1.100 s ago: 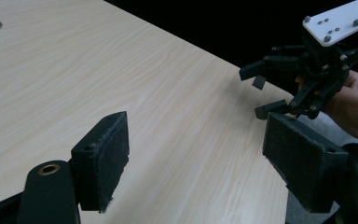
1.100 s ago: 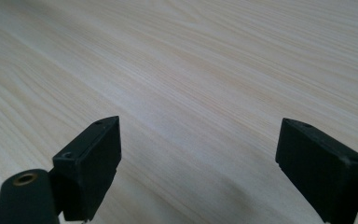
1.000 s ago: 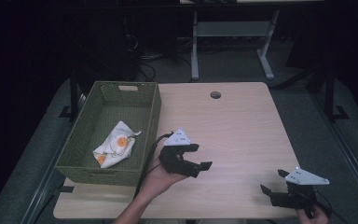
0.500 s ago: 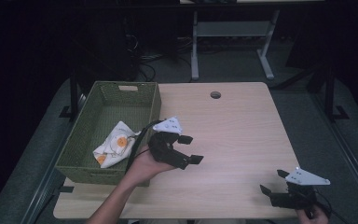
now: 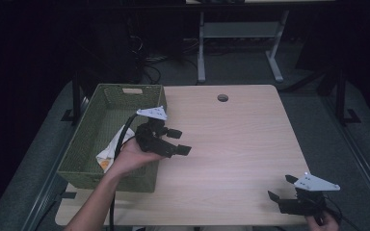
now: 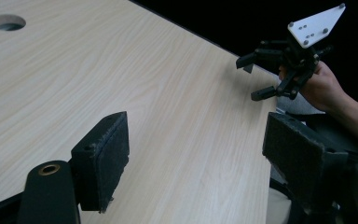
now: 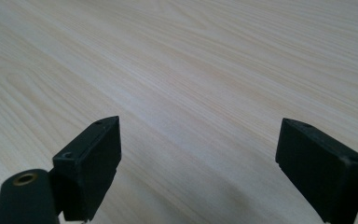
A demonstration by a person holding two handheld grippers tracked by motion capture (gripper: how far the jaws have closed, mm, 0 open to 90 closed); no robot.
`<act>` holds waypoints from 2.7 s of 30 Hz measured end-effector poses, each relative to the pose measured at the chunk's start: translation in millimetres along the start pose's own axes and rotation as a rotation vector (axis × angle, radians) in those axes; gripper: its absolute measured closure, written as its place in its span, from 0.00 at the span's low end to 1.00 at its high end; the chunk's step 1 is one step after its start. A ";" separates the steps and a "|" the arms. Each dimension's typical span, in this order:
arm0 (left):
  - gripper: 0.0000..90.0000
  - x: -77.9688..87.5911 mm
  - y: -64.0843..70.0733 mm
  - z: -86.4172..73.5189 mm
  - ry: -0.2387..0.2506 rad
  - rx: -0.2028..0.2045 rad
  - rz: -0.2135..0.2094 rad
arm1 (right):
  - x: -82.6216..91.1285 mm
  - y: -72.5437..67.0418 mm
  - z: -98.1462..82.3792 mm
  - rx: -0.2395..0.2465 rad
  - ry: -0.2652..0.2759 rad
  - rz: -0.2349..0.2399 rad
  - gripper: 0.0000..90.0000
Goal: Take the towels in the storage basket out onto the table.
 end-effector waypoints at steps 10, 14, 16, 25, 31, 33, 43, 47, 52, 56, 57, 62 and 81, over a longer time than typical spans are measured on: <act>0.26 19.7 -10.1 -1.3 0.018 0.028 -0.014 | 1.3 -0.1 0.3 -0.003 0.006 0.006 0.15; 0.26 25.4 -15.0 -2.9 0.018 0.038 -0.005 | 1.4 0.0 0.6 0.000 0.008 0.007 0.15; 0.26 30.3 -18.7 -4.2 0.016 0.044 -0.005 | 1.0 -0.3 0.5 0.001 0.007 0.010 0.15; 0.26 47.9 -25.7 -9.6 0.025 0.062 0.023 | 0.8 -2.7 1.9 0.007 0.009 0.011 0.15; 0.27 59.3 -36.1 -15.8 0.053 0.084 0.045 | -0.6 -5.4 3.3 0.017 0.004 0.026 0.15; 0.27 62.8 -40.5 -18.5 0.058 0.099 0.049 | -0.1 -5.6 3.6 0.023 0.002 0.026 0.15; 0.27 80.4 -62.3 -37.4 0.054 0.168 0.127 | -0.4 -3.7 2.0 0.018 0.000 0.029 0.15; 0.27 88.1 -69.4 -41.6 0.061 0.185 0.155 | 1.3 -3.0 2.0 0.019 0.004 0.022 0.15; 0.27 92.1 -78.3 -47.4 0.038 0.207 0.210 | 3.1 0.1 0.6 0.004 0.012 0.014 0.15; 0.27 95.3 -86.7 -52.3 0.027 0.227 0.258 | 3.1 -1.4 1.2 0.013 0.009 0.017 0.15; 0.27 95.3 -86.7 -52.3 0.027 0.227 0.258 | 3.1 -1.4 1.2 0.013 0.009 0.017 0.15; 0.27 98.0 -95.7 -60.3 -0.003 0.259 0.306 | 1.5 -1.8 1.4 0.016 0.006 0.023 0.15; 0.30 95.1 -120.5 -78.4 -0.156 0.367 0.512 | 1.8 -3.2 2.6 0.024 0.006 0.026 0.15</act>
Point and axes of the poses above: each handheld gripper's, and its own axes: x roughly backward along the jaws, z roughly out of its top, y roughly to its right, the point moved 1 cm from there along -x, roughly forward along the jaws, and after that the axes turned 6 degrees about x, right-handed, at the moved point
